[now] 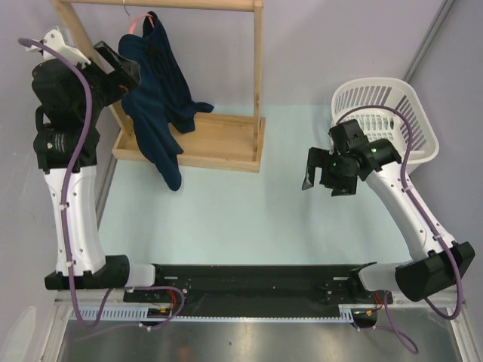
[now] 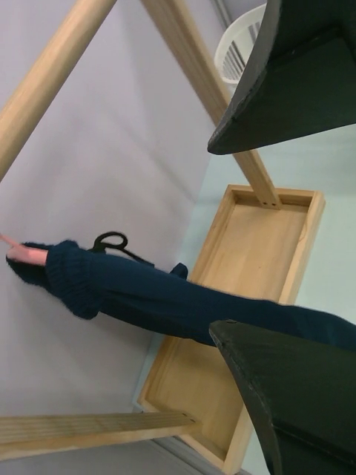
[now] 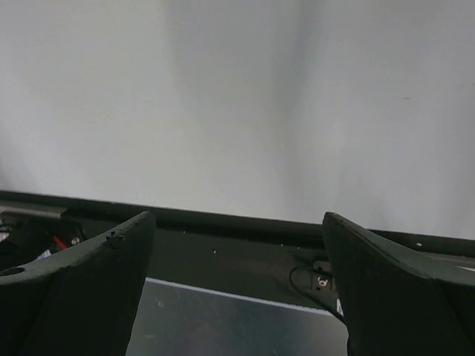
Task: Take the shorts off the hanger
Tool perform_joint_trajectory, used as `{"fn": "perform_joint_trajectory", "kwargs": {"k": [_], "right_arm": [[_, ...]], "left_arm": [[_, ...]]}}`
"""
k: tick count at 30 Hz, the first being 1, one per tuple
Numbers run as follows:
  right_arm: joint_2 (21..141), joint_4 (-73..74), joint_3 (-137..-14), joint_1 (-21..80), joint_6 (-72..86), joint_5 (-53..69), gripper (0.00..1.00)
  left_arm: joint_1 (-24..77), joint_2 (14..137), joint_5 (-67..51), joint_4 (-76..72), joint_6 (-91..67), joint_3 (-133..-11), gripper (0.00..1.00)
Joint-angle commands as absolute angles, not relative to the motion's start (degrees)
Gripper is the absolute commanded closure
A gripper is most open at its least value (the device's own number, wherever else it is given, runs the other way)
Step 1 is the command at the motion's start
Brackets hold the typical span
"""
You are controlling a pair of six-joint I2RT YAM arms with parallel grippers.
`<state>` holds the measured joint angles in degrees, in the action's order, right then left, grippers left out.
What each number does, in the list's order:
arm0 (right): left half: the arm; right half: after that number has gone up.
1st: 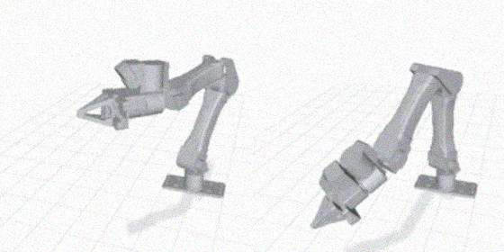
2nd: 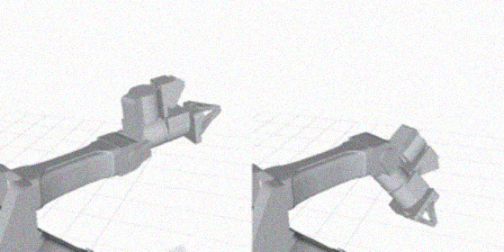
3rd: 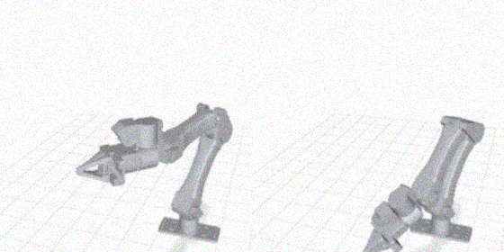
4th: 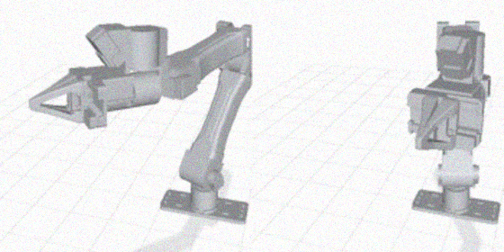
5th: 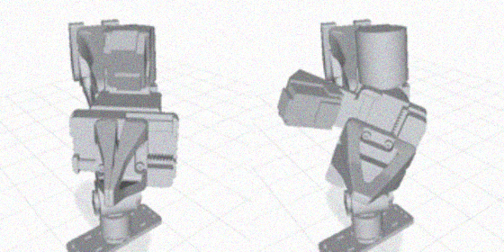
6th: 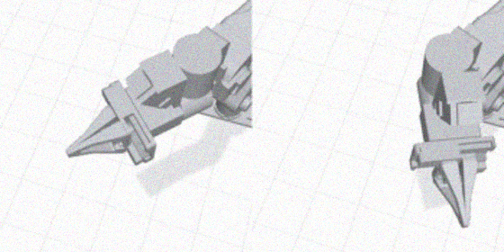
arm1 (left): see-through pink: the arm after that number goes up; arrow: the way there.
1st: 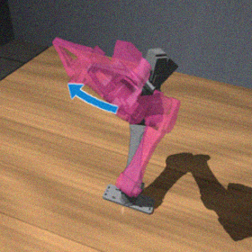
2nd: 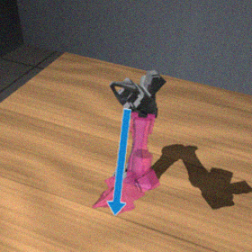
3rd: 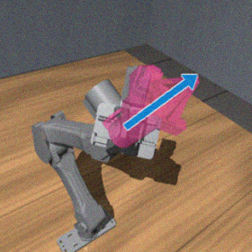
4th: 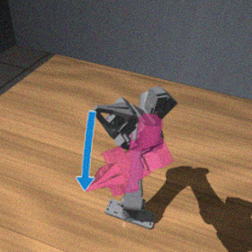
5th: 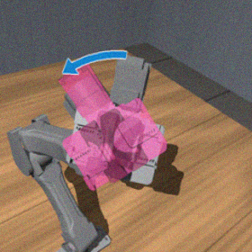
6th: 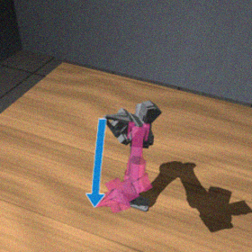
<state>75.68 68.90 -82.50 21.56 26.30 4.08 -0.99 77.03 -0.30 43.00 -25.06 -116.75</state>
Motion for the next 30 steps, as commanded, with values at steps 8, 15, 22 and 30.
{"fn": "perform_joint_trajectory", "kwargs": {"k": [8,15,22,30], "right_arm": [[73.74,69.61,-83.41,17.94,21.53,14.86,0.00],[79.36,70.40,-89.82,12.74,19.86,18.80,0.00],[79.63,69.17,-88.07,12.57,20.48,21.18,0.00],[79.54,69.61,-88.24,11.78,19.95,19.34,0.00]], "left_arm": [[-6.94,87.71,-8.52,31.73,-29.53,-121.63,0.16],[-7.29,91.49,-9.40,30.59,-28.21,-122.26,0.24],[-7.21,93.34,-11.07,26.11,-29.18,-119.18,0.43],[-7.29,94.75,-11.34,25.31,-27.78,-119.27,0.52]]}}
